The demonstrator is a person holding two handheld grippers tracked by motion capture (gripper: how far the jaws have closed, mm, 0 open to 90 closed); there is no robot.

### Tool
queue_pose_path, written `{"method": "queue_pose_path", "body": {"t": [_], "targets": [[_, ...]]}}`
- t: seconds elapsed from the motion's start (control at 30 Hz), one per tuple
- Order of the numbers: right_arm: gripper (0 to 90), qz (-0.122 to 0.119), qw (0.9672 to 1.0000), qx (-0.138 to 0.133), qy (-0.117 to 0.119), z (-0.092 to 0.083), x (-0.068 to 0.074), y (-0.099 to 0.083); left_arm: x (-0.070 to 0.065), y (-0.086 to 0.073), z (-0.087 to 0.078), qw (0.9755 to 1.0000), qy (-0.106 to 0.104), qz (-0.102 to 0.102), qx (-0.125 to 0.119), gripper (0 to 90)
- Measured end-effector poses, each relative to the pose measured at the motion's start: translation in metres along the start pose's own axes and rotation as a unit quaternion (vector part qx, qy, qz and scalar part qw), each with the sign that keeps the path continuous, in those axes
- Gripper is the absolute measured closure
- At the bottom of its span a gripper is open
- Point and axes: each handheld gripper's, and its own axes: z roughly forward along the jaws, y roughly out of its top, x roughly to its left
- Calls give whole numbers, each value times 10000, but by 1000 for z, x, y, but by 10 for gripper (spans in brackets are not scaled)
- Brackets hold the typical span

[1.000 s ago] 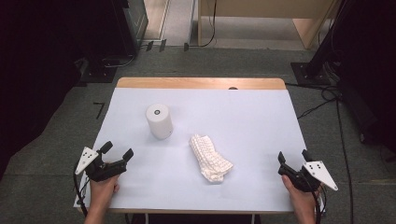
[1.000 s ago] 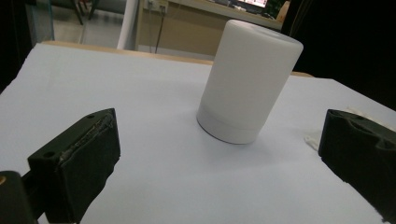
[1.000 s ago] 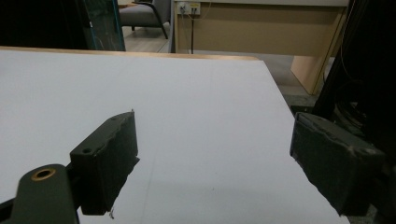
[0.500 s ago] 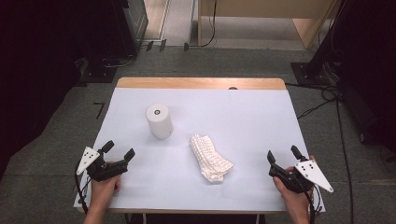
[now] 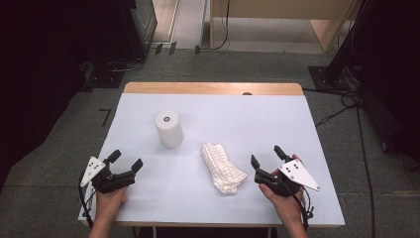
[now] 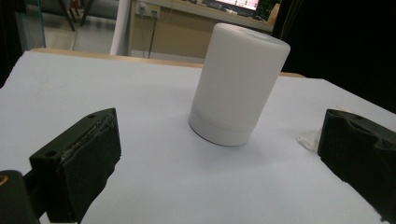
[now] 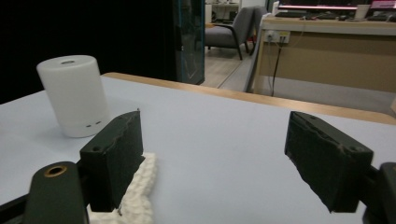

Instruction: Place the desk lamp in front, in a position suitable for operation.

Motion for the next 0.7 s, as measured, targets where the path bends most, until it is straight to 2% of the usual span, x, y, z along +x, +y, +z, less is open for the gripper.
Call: {"method": "queue_pose_path", "body": {"t": [0.17,0.27,0.33,0.37,0.4,0.43,0.5,0.6,0.67,0.7], "targets": [[235,-75,9993,203,302,17,21,-1,0,0,0,10000,-15,26,7,0],[229,-147,9974,482,516,26,33,-3,0,0,0,10000,-8,-49,33,0],[200,-244,9954,699,606,32,42,-6,2,0,0,9999,-87,-87,37,0],[178,-287,9942,816,646,34,46,-9,2,0,0,9999,-95,-107,33,0],[156,-380,9906,1092,727,39,54,-13,2,1,1,9998,-150,-105,68,0],[156,-380,9906,1092,727,39,54,-13,2,1,1,9998,-150,-105,68,0],[156,-421,9871,1312,820,43,59,-19,2,1,1,9998,-163,-50,89,0],[156,-381,9821,1640,848,50,65,-28,1,1,0,10000,-65,-35,1,0],[169,-414,9794,1776,864,54,68,-34,1,1,-1,9999,-43,-76,-53,0],[175,-493,9765,1888,911,57,73,-38,2,1,-1,9999,-51,-121,-55,0]]}}
